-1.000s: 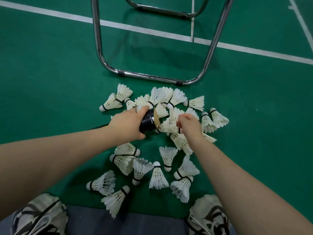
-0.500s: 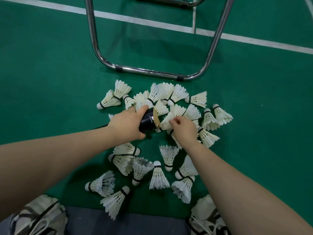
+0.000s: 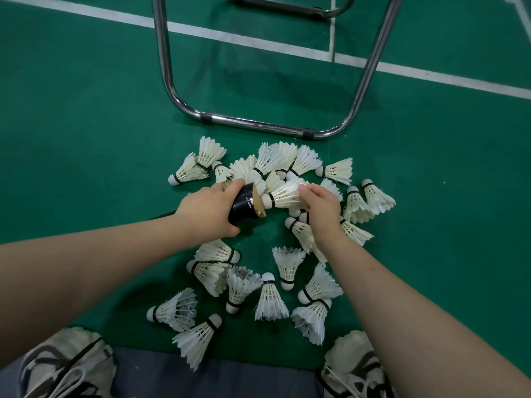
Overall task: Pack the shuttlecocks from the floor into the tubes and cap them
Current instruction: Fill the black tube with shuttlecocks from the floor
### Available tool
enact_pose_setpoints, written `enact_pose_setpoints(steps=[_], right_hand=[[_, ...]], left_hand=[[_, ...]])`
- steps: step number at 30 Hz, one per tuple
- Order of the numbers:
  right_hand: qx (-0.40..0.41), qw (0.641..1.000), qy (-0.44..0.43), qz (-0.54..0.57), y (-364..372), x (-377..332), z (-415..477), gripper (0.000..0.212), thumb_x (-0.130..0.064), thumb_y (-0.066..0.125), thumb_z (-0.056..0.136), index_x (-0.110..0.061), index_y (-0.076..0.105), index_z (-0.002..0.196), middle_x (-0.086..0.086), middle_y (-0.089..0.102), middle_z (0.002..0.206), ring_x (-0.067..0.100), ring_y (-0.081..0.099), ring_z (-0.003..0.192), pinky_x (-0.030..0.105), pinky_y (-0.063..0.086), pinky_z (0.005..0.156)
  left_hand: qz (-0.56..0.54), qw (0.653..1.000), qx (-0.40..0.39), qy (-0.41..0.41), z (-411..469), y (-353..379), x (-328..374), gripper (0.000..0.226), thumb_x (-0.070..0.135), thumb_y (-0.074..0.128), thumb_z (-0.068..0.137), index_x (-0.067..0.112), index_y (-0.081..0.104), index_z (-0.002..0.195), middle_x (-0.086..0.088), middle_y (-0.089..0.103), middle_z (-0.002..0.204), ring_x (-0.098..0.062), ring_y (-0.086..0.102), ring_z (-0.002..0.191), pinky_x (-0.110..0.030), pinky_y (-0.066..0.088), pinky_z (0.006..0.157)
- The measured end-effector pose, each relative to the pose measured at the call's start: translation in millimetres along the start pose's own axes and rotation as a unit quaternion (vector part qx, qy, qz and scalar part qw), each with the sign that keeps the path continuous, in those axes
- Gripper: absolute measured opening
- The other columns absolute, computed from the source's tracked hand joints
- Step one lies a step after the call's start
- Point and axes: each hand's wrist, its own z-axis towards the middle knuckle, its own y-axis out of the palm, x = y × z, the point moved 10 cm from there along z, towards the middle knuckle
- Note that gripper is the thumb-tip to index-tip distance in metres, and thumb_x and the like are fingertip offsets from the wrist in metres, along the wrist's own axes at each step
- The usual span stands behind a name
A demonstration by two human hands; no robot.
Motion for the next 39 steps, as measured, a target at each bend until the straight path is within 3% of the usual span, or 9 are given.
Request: enact_pose_setpoints(steps=[9, 14, 18, 20, 23, 27, 31, 34, 39], right_hand=[[-0.363, 0.923, 0.084, -0.097, 84.6, -12.2, -25.9, 0.032, -0.044, 0.049, 0.089, -0.016, 0.062, 0.098, 0.004, 0.065, 0.099, 0.019, 0.061, 0.095, 0.035, 0.044, 0.094], [-0.483, 0.86, 0.135, -0.093, 98.3, -12.8, -56.0, 0.031, -0.029, 0.055, 0.075, -0.017, 0.058, 0.103, 0.0, 0.063, 0.1, 0.013, 0.06, 0.093, 0.029, 0.045, 0.095], [-0.47, 0.866, 0.146, -0.093, 104.1, -3.4, -62.2, 0.028, -0.027, 0.058, 0.073, -0.019, 0.058, 0.101, 0.003, 0.061, 0.102, 0.016, 0.058, 0.097, 0.033, 0.043, 0.099], [-0.435, 0.888, 0.13, -0.077, 101.1, -6.5, -57.1, 0.02, -0.03, 0.059, 0.077, -0.02, 0.061, 0.094, 0.004, 0.063, 0.096, 0.017, 0.06, 0.091, 0.029, 0.049, 0.086], [-0.18, 0.979, 0.099, 0.002, 57.3, -19.5, -18.8, 0.025, -0.031, 0.052, 0.087, -0.016, 0.059, 0.069, 0.003, 0.062, 0.07, 0.018, 0.057, 0.067, 0.029, 0.046, 0.063], [0.026, 0.989, 0.071, -0.126, -12.0, -12.4, 7.2, 0.028, -0.02, 0.047, 0.083, -0.009, 0.055, 0.059, 0.004, 0.059, 0.061, 0.02, 0.053, 0.061, 0.033, 0.044, 0.068], [-0.012, 0.909, 0.107, -0.402, -39.8, 18.3, 7.3, 0.023, -0.027, 0.047, 0.082, -0.01, 0.05, 0.067, 0.009, 0.063, 0.076, 0.023, 0.052, 0.068, 0.027, 0.035, 0.056], [-0.055, 0.86, 0.145, -0.486, -41.7, 44.4, 2.4, 0.023, -0.031, 0.048, 0.081, -0.011, 0.052, 0.07, 0.008, 0.065, 0.084, 0.024, 0.057, 0.076, 0.025, 0.036, 0.053], [-0.046, 0.89, 0.121, -0.437, -30.5, 50.6, 2.3, 0.011, -0.022, 0.054, 0.083, -0.012, 0.048, 0.081, 0.004, 0.055, 0.081, 0.023, 0.052, 0.078, 0.027, 0.033, 0.052]], left_hand=[[-0.027, 0.999, 0.031, 0.02, -7.7, -15.2, 12.2, 0.089, 0.047, 0.071, 0.07, 0.032, 0.017, 0.14, -0.003, 0.052, 0.11, -0.023, 0.055, 0.094, -0.035, 0.048, 0.067], [-0.016, 0.998, 0.042, 0.049, -14.9, -14.1, 28.0, 0.089, 0.046, 0.069, 0.07, 0.032, 0.017, 0.14, -0.005, 0.052, 0.114, -0.025, 0.053, 0.101, -0.036, 0.05, 0.072], [-0.002, 0.997, 0.038, 0.064, -17.7, -13.1, 33.2, 0.086, 0.042, 0.068, 0.073, 0.031, 0.017, 0.141, -0.006, 0.051, 0.11, -0.026, 0.053, 0.099, -0.035, 0.048, 0.07], [0.004, 0.997, 0.038, 0.068, -17.3, -13.3, 35.7, 0.086, 0.042, 0.068, 0.073, 0.032, 0.017, 0.142, -0.005, 0.051, 0.107, -0.025, 0.052, 0.097, -0.034, 0.047, 0.07], [-0.019, 0.997, 0.046, 0.057, -9.8, -19.9, 36.1, 0.088, 0.045, 0.069, 0.072, 0.031, 0.017, 0.141, -0.003, 0.05, 0.105, -0.022, 0.051, 0.094, -0.033, 0.047, 0.069], [-0.031, 0.998, 0.031, 0.039, -2.3, -15.8, 30.9, 0.091, 0.047, 0.07, 0.071, 0.031, 0.014, 0.141, -0.004, 0.052, 0.107, -0.022, 0.054, 0.091, -0.033, 0.048, 0.065], [-0.012, 0.999, 0.014, 0.035, -3.3, -4.0, 26.6, 0.09, 0.047, 0.069, 0.071, 0.033, 0.013, 0.141, -0.003, 0.05, 0.108, -0.02, 0.051, 0.092, -0.033, 0.05, 0.066], [-0.011, 1.0, 0.003, 0.026, -1.9, 2.2, 23.0, 0.092, 0.048, 0.069, 0.071, 0.033, 0.013, 0.141, -0.004, 0.05, 0.109, -0.02, 0.052, 0.091, -0.032, 0.048, 0.065], [-0.009, 1.0, -0.008, 0.027, -3.3, 5.9, 31.3, 0.09, 0.047, 0.069, 0.073, 0.03, 0.014, 0.142, -0.004, 0.049, 0.106, -0.02, 0.048, 0.083, -0.033, 0.048, 0.065]])
